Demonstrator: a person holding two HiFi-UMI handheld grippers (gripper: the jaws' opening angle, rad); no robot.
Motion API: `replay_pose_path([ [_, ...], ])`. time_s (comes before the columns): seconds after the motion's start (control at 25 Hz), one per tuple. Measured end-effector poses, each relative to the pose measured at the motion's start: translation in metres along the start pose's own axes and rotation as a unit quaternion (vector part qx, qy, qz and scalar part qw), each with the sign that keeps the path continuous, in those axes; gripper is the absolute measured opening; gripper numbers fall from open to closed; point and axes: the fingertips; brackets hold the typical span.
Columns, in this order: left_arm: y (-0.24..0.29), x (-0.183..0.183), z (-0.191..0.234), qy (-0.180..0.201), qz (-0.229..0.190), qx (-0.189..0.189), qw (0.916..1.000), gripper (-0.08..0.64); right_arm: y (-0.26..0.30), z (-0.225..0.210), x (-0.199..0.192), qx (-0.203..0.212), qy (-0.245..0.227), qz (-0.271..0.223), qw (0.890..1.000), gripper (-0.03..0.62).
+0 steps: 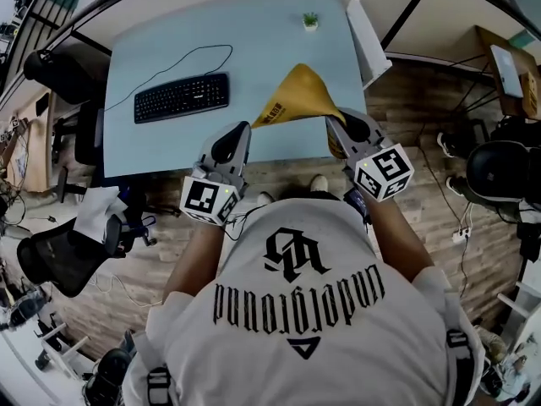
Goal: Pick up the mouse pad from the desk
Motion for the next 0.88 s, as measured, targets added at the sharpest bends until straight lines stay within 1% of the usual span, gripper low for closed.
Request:
replay_pose_path([
  [0.28, -0.061, 0.014, 0.033, -0.003, -0.004, -0.02, 0.9998, 0.008, 0.005, 0.059, -0.004, -0.032, 0.0, -0.005, 0.999, 0.023],
  [0.4, -0.082, 0.015, 0.04, -0.008, -0.003, -0.032, 0.9995, 0.008, 0.002, 0.081, -0.009, -0.046, -0.001, -0.005, 0.999, 0.023],
  [0.6, -0.101, 0.014, 0.034, -0.012, 0.0, -0.053, 0.9985, 0.008, -0.013, 0.107, -0.013, -0.064, 0.0, -0.008, 0.998, 0.023],
  [0.72, -0.105, 0.016, 0.024, -0.013, -0.006, -0.052, 0.9985, 0.008, -0.025, 0.115, -0.015, -0.059, -0.001, -0.009, 0.998, 0.023],
  [0.88, -0.104, 0.02, 0.004, -0.01, -0.017, -0.048, 0.9987, 0.008, -0.044, 0.112, -0.016, -0.047, -0.009, -0.009, 0.999, 0.023],
])
Point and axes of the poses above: the fingertips, and each gripper's own axes: y forward along the fingers, z to its left, x out of its top, and after that the axes turned 11 degrees about -z, right-handed
